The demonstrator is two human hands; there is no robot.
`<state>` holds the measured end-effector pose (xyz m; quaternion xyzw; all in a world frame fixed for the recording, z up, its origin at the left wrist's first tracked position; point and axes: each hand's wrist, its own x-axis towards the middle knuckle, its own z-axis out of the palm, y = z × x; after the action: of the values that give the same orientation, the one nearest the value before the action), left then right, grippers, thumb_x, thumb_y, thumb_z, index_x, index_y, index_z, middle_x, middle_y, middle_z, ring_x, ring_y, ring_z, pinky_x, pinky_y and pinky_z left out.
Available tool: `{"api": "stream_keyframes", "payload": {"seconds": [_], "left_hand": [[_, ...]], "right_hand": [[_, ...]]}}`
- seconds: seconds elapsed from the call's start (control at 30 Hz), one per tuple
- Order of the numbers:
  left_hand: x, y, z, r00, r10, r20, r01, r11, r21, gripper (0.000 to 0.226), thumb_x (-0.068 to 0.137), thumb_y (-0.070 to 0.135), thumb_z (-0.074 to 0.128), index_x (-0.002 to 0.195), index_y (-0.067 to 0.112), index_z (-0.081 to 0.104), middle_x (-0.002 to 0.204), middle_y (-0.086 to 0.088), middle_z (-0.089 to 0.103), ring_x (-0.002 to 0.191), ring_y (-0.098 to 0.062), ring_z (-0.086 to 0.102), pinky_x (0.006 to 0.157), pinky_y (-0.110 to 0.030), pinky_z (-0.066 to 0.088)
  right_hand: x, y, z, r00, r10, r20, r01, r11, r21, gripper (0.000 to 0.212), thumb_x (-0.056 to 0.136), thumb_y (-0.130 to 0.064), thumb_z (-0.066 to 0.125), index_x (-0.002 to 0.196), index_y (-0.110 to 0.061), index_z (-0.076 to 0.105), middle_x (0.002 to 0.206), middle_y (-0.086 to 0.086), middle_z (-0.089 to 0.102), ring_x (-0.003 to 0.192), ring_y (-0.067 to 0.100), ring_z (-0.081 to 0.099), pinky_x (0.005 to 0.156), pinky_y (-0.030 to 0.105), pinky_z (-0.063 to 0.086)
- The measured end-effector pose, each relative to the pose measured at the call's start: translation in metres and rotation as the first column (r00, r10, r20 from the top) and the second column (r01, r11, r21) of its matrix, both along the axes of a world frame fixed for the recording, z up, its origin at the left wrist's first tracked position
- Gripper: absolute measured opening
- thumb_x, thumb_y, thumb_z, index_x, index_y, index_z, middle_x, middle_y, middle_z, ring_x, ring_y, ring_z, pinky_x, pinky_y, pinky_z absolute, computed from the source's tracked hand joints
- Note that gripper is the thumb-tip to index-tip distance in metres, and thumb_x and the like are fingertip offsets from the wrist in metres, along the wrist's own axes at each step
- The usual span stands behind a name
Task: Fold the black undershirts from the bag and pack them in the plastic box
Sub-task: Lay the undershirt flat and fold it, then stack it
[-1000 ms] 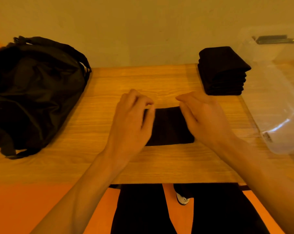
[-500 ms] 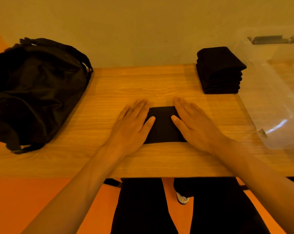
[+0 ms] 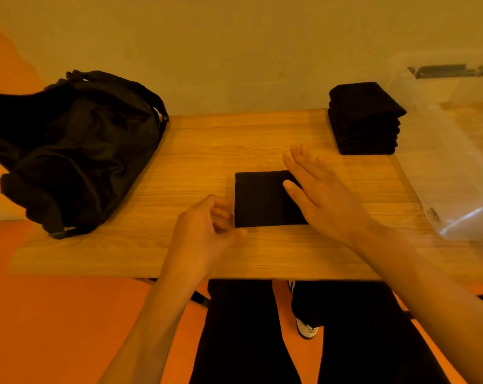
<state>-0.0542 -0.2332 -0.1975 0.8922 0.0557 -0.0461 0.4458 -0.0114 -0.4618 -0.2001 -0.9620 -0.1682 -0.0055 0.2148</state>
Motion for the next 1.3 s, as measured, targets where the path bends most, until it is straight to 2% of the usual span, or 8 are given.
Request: {"api": "stream_keyframes", "payload": {"seconds": [0.5, 0.6, 0.7, 0.83, 1.07, 1.13, 1.2, 1.3], "left_hand": [[0.005, 0.019, -0.009, 0.965, -0.173, 0.197, 0.196, 0.975, -0.102, 0.037, 0.082, 0.01, 0.08, 0.106, 0.03, 0.062, 0.099, 0.01, 0.068, 0.088, -0.003, 0.063, 0.07, -0.015, 0.047], [0.012, 0.013, -0.002, 0.967, -0.043, 0.252, 0.107, 0.963, -0.245, 0.023, 0.083, 0.019, 0.062, 0.104, 0.026, 0.06, 0.11, 0.006, 0.063, 0.098, -0.005, 0.059, 0.077, -0.017, 0.046], [0.025, -0.013, 0.009, 0.94, -0.165, 0.299, 0.158, 0.986, 0.049, 0.034, 0.105, 0.033, 0.047, 0.138, 0.027, 0.053, 0.143, 0.012, 0.049, 0.13, 0.001, 0.045, 0.109, -0.025, 0.041], [0.044, -0.033, -0.001, 0.814, -0.578, 0.052, 0.467, 0.706, 0.533, 0.07, 0.101, 0.058, 0.011, 0.162, 0.025, 0.006, 0.169, 0.009, -0.003, 0.154, -0.003, -0.008, 0.128, -0.036, 0.003], [0.052, -0.012, -0.019, 0.908, -0.411, -0.082, 0.384, 0.737, 0.556, 0.079, 0.093, 0.068, 0.006, 0.16, 0.028, -0.007, 0.168, 0.009, -0.012, 0.152, -0.004, -0.015, 0.123, -0.027, -0.009], [0.05, -0.005, -0.011, 0.947, -0.32, -0.033, 0.3, 0.843, 0.446, 0.08, 0.093, 0.067, 0.009, 0.161, 0.027, 0.0, 0.169, 0.009, -0.005, 0.153, -0.005, -0.008, 0.123, -0.026, -0.005], [0.047, -0.005, -0.003, 0.965, -0.249, 0.08, 0.195, 0.89, 0.413, 0.072, 0.101, 0.06, 0.023, 0.162, 0.025, 0.009, 0.17, 0.006, 0.004, 0.155, -0.009, 0.001, 0.122, -0.027, 0.002], [0.042, -0.02, 0.006, 0.888, -0.396, 0.236, 0.235, 0.83, 0.506, 0.065, 0.103, 0.053, 0.033, 0.161, 0.024, 0.021, 0.169, 0.005, 0.01, 0.155, -0.012, 0.005, 0.124, -0.031, 0.007]], "right_hand": [[-0.006, -0.004, -0.013, 0.998, 0.021, -0.056, -0.022, 0.999, -0.026, 0.063, 0.103, -0.051, 0.019, 0.16, -0.024, 0.01, 0.168, -0.004, 0.001, 0.153, 0.007, -0.007, 0.123, 0.026, -0.003], [0.001, -0.005, -0.006, 0.999, 0.046, 0.006, -0.046, 0.998, -0.034, 0.065, 0.103, -0.055, 0.011, 0.16, -0.025, 0.01, 0.168, -0.004, 0.001, 0.153, 0.006, -0.008, 0.122, 0.025, -0.006], [0.01, 0.001, -0.007, 0.997, 0.081, 0.0, -0.08, 0.99, -0.113, 0.071, 0.101, -0.061, 0.003, 0.161, -0.023, 0.008, 0.168, -0.003, -0.001, 0.153, 0.009, -0.01, 0.123, 0.029, -0.007], [0.008, 0.003, -0.02, 0.998, 0.064, -0.02, -0.066, 0.986, -0.154, 0.076, 0.099, -0.061, 0.004, 0.161, -0.019, 0.008, 0.169, 0.0, 0.002, 0.154, 0.01, -0.007, 0.126, 0.033, -0.003], [0.001, -0.019, -0.018, 0.988, -0.041, -0.146, 0.027, 0.995, -0.093, 0.062, 0.106, -0.047, 0.016, 0.16, -0.023, -0.001, 0.168, -0.006, -0.004, 0.151, 0.002, -0.01, 0.123, 0.025, -0.008], [-0.002, -0.028, -0.012, 0.973, -0.103, -0.208, 0.122, 0.989, 0.079, 0.058, 0.107, -0.045, 0.019, 0.16, -0.023, 0.011, 0.168, -0.006, 0.008, 0.151, 0.001, 0.0, 0.122, 0.022, -0.002], [-0.01, -0.035, -0.005, 0.945, -0.228, -0.235, 0.294, 0.909, 0.296, 0.051, 0.108, -0.04, 0.03, 0.156, -0.021, 0.032, 0.161, -0.003, 0.033, 0.147, 0.006, 0.026, 0.117, 0.023, 0.021], [-0.03, -0.039, 0.001, 0.875, -0.423, -0.238, 0.485, 0.763, 0.427, 0.034, 0.103, -0.034, 0.053, 0.134, -0.022, 0.059, 0.118, -0.01, 0.063, 0.109, 0.004, 0.058, 0.078, 0.012, 0.041]]}}
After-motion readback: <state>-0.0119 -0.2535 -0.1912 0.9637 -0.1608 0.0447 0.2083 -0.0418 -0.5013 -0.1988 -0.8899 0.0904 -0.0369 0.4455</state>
